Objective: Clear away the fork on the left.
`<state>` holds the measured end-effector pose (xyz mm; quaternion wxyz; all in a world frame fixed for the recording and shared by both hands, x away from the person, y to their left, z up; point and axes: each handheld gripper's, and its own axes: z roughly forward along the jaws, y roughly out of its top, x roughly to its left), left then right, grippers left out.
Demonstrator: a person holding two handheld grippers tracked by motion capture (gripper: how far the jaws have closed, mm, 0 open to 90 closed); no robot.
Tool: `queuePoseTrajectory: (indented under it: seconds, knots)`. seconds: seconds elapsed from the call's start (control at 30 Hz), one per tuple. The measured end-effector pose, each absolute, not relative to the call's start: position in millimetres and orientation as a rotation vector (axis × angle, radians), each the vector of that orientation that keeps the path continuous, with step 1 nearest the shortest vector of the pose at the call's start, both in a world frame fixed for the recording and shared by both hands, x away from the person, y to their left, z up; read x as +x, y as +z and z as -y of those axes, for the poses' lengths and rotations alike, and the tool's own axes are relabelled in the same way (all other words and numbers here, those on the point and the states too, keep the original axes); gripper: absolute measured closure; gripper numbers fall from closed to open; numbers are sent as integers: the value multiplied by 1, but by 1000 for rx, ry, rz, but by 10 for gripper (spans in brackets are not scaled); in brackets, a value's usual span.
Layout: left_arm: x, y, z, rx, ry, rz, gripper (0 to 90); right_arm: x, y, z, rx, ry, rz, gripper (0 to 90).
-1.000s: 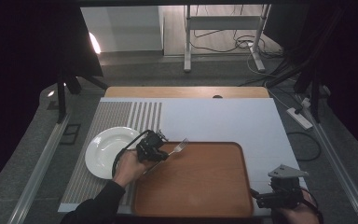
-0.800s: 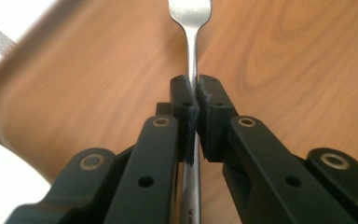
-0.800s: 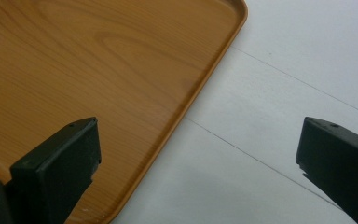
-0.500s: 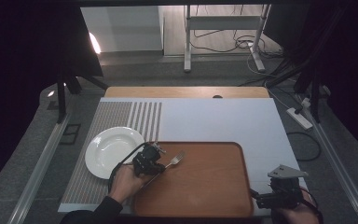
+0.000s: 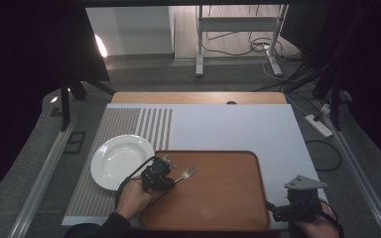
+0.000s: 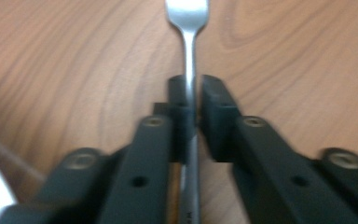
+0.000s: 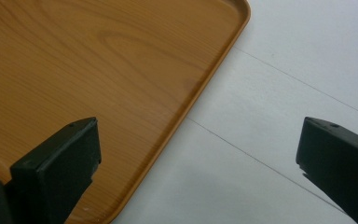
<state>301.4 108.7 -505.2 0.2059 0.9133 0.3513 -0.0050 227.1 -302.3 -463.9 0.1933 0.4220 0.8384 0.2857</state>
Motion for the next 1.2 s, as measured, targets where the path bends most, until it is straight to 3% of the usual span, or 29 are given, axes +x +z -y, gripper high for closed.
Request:
queuePoseTrajectory:
  seconds: [0.17,0.37,0.47,0.67,1.2]
  knots:
    - [301,-494,-107,2502,43,-932,687,227,-464,302,1182,799,-2352,4]
    - [300,-491,-97,2465,-7,-867,883,227,-464,302,1181,795,-2353,4]
    - [302,-497,-86,2481,-50,-835,890,227,-464,302,1178,792,-2354,4]
    - [307,-507,-81,2541,-7,-845,890,227,-464,302,1176,792,-2356,4]
    - [324,-510,-118,2474,24,-1042,890,227,-464,301,1170,792,-2361,4]
